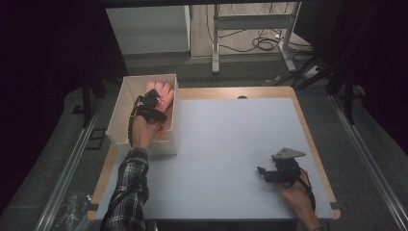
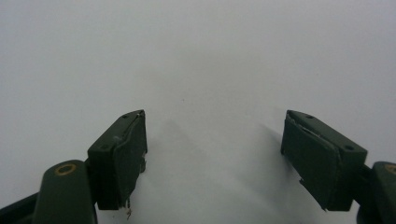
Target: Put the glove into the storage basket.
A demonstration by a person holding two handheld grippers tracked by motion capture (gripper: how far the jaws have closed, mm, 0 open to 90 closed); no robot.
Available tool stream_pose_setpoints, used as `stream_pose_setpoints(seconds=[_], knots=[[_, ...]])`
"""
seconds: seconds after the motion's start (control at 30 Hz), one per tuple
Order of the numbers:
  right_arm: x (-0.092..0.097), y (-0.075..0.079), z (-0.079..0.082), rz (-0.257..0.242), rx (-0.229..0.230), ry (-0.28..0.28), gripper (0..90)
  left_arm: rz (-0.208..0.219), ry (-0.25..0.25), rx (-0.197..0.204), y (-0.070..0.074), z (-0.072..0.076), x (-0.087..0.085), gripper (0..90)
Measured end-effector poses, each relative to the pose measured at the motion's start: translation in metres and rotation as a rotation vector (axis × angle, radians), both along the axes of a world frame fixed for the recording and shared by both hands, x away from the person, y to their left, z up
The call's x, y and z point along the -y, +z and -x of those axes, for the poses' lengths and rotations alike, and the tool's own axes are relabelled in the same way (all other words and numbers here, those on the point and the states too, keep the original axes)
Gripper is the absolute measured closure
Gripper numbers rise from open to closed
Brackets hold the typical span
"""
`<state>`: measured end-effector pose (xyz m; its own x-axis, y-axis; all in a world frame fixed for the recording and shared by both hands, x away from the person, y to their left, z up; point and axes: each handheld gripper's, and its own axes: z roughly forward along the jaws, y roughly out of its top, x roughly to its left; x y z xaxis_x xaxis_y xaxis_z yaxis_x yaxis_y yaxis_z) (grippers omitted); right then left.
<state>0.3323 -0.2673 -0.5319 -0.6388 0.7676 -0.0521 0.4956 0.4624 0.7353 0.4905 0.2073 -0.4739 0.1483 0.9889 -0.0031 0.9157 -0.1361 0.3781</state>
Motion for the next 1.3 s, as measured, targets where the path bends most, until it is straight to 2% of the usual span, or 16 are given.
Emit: stream_pose_setpoints(seconds=[0.1, 0.27, 0.37, 0.4, 0.53, 0.7, 0.83, 1.03, 1.3], knots=[[0.0, 0.0, 0.0, 0.0, 0.0, 0.0, 22.8, 0.006, -0.001, -0.024, -0.006, -0.003, 0.004, 32.1], [0.0, 0.0, 0.0, 0.0, 0.0, 0.0, 22.8, 0.029, -0.02, -0.091, -0.012, -0.008, 0.012, 29.3], [0.0, 0.0, 0.0, 0.0, 0.0, 0.0, 22.8, 0.061, -0.047, -0.111, -0.015, -0.011, 0.013, 23.2], [0.0, 0.0, 0.0, 0.0, 0.0, 0.0, 22.8, 0.059, -0.049, -0.115, -0.015, -0.011, 0.012, 21.9], [0.0, 0.0, 0.0, 0.0, 0.0, 0.0, 22.8, 0.078, -0.058, -0.108, -0.015, -0.01, 0.008, 15.0], [0.0, 0.0, 0.0, 0.0, 0.0, 0.0, 22.8, 0.071, -0.074, -0.096, -0.009, -0.007, 0.007, 10.2], [0.0, 0.0, 0.0, 0.0, 0.0, 0.0, 22.8, 0.107, -0.086, -0.078, -0.004, -0.004, 0.003, 5.6], [0.0, 0.0, 0.0, 0.0, 0.0, 0.0, 22.8, 0.108, -0.113, -0.062, 0.006, 0.003, 0.0, 4.7], [0.0, 0.0, 0.0, 0.0, 0.0, 0.0, 22.8, 0.107, -0.121, 0.003, 0.017, 0.012, -0.006, 4.8]])
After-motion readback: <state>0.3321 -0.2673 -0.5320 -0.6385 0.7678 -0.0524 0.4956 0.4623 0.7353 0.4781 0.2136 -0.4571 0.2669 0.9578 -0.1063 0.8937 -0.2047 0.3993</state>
